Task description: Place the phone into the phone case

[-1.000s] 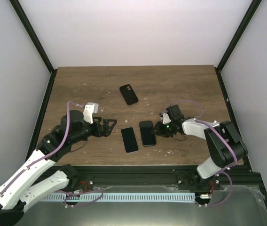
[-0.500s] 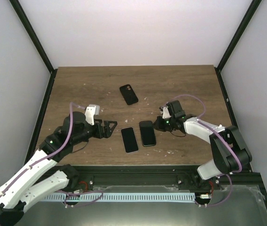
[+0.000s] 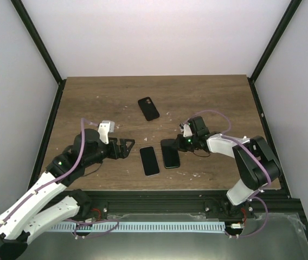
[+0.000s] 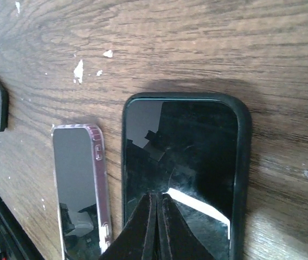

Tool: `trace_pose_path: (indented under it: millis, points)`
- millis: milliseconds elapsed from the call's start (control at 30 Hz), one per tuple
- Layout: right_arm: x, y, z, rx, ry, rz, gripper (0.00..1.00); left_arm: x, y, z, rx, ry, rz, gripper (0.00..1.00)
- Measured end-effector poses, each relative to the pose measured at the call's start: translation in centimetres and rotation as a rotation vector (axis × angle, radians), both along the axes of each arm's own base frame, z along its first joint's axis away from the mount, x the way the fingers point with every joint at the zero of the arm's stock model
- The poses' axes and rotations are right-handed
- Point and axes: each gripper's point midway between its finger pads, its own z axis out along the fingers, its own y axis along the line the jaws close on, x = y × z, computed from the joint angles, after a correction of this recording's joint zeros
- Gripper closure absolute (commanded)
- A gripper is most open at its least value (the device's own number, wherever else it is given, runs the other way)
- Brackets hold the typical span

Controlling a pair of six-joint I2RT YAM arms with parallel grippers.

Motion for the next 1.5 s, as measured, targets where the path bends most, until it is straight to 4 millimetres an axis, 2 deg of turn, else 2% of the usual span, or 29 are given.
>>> trace_pose_path:
  millis: [200, 533, 667, 767, 967, 1067, 1200, 1500]
  points:
    - [-0.8, -0.4, -1.9, -0.018, 0.038, -0.002, 0.99, 0.2, 0.0, -0.4, 0.010, 0.011, 0.008, 0.00]
    - [-0.6, -0.2, -2.0, -0.011, 0.016, -0.001, 0.99, 0.7, 0.1, -1.0, 0.022, 0.033, 0.042, 0.00]
    - [-0.7, -0.4, -1.7, -0.019, 0.011, -0.006, 0.95, 0.9, 0.2, -1.2, 0.026, 0.040, 0.052, 0.00]
    - [-0.9, -0.5, -0.6, -0.010, -0.007, -0.005, 0.92, 1.0, 0.3, -1.5, 0.026, 0.049, 0.063, 0.00]
    - [-0.9, 0.0, 3.8, 0.049, -0.114, 0.008, 0.93, 1.2, 0.3, -2.5, 0.036, 0.081, 0.080, 0.00]
    - [-1.6, 0.7, 4.8, 0.061, -0.132, 0.032, 0.97, 1.2, 0.2, -2.8, 0.032, 0.098, 0.087, 0.00]
    - [-3.4, 1.5, 4.9, 0.063, -0.118, 0.066, 0.99, 1.2, 0.1, -2.8, 0.021, 0.108, 0.090, 0.00]
    - [-8.1, 1.8, 2.3, 0.032, -0.027, 0.102, 0.99, 1.0, -0.2, -3.2, 0.006, 0.125, 0.082, 0.00]
